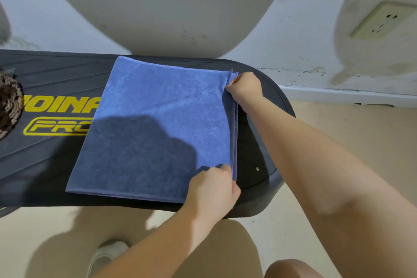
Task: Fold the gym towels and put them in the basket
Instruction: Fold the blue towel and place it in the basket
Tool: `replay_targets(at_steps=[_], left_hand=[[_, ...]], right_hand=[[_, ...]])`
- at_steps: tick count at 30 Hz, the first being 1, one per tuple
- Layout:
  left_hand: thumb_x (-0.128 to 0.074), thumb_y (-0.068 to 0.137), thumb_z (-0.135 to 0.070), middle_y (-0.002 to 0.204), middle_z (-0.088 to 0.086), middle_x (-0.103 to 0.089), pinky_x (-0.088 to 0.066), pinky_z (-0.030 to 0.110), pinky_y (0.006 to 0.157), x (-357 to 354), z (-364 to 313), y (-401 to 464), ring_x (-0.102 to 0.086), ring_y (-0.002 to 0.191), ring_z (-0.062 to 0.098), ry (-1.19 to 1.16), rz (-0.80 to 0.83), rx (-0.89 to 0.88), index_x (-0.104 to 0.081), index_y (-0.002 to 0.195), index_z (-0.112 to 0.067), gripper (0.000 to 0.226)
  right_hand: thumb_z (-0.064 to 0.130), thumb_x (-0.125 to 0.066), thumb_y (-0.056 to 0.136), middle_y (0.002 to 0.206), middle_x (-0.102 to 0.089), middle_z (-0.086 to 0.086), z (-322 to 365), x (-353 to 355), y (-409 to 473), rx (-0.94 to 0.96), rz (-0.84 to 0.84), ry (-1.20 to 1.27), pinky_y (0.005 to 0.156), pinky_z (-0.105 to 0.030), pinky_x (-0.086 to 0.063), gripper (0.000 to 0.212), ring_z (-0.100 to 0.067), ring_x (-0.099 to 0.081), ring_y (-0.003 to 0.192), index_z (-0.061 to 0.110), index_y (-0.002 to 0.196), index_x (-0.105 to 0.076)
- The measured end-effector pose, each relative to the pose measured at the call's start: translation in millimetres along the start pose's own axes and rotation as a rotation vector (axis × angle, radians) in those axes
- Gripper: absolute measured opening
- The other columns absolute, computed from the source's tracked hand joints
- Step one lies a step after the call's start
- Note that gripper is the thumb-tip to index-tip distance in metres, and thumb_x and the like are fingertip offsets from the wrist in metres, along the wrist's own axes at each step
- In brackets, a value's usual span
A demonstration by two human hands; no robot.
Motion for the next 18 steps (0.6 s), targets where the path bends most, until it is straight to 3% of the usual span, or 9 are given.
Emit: replay_targets(at_steps=[4,7,9,11,14,16,18], left_hand=[[-0.015,0.075,-0.037,0.055,0.002,-0.055,-0.035,0.023,0.042,-3.6,1.2,-5.0,-0.048,0.049,0.022,-0.193,-0.001,-0.050,-0.036,0.067,-0.014,0.032],[-0.013,0.070,-0.038,0.059,0.003,-0.064,-0.050,0.034,0.053,-6.4,0.2,-4.6,-0.061,0.056,0.021,-0.252,0.039,-0.039,-0.033,0.063,-0.017,0.030],[-0.024,0.073,-0.031,0.058,0.002,-0.061,-0.045,0.030,0.048,-9.7,-2.9,-2.1,-0.057,0.054,0.020,-0.233,0.077,-0.040,-0.030,0.062,-0.017,0.019],[-0.031,0.078,-0.027,0.054,-0.001,-0.049,-0.029,0.024,0.043,-10.5,-7.8,-0.7,-0.046,0.054,0.019,-0.133,0.083,-0.053,-0.026,0.061,-0.019,0.020],[-0.038,0.088,-0.025,0.058,0.001,-0.041,-0.020,0.024,0.044,-11.7,-13.3,0.7,-0.044,0.063,0.023,-0.028,0.086,-0.065,-0.036,0.073,-0.013,0.019],[-0.040,0.092,-0.035,0.060,0.002,-0.040,-0.023,0.024,0.045,-8.6,-16.9,1.0,-0.044,0.064,0.024,-0.049,0.114,-0.082,-0.039,0.080,-0.014,0.025],[-0.039,0.094,-0.041,0.061,0.000,-0.046,-0.032,0.027,0.050,2.5,-12.8,1.4,-0.046,0.061,0.022,-0.203,0.129,-0.068,-0.042,0.082,-0.017,0.027]], right_hand=[[0.007,-0.053,0.083,0.068,-0.050,-0.003,-1.5,7.9,1.8,-0.004,-0.020,0.179,0.057,-0.026,-0.036,0.030,-0.019,-0.045,0.067,0.016,0.058,-0.037],[0.009,-0.055,0.085,0.076,-0.050,-0.010,-8.1,14.5,3.6,-0.029,-0.019,0.230,0.062,-0.031,-0.039,0.030,-0.019,-0.046,0.071,0.017,0.061,-0.038],[0.009,-0.054,0.085,0.076,-0.050,-0.011,-11.2,17.1,4.0,-0.033,-0.029,0.182,0.062,-0.031,-0.040,0.027,-0.020,-0.046,0.070,0.016,0.062,-0.042],[0.007,-0.054,0.084,0.074,-0.050,-0.011,-12.3,17.5,4.4,-0.029,-0.029,0.135,0.058,-0.028,-0.039,0.021,-0.019,-0.046,0.067,0.015,0.066,-0.046],[0.008,-0.055,0.085,0.071,-0.051,-0.011,-10.2,16.6,8.3,-0.003,-0.025,0.018,0.052,-0.025,-0.033,0.017,-0.019,-0.047,0.065,0.013,0.070,-0.049],[0.013,-0.056,0.088,0.066,-0.049,-0.008,-6.1,15.8,7.3,0.012,-0.042,-0.078,0.047,-0.024,-0.030,0.012,-0.019,-0.046,0.060,0.009,0.077,-0.052],[0.020,-0.055,0.090,0.078,-0.053,-0.008,-3.7,20.9,0.2,0.008,-0.117,-0.108,0.053,-0.026,-0.035,0.014,-0.026,-0.053,0.075,0.007,0.092,-0.052]])
Point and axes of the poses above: each hand's wrist, its own y-axis towards the middle knuckle, its own x-axis out of the back of the hand, z = x × y, the point moved 9 cm from there along y, towards the middle knuckle
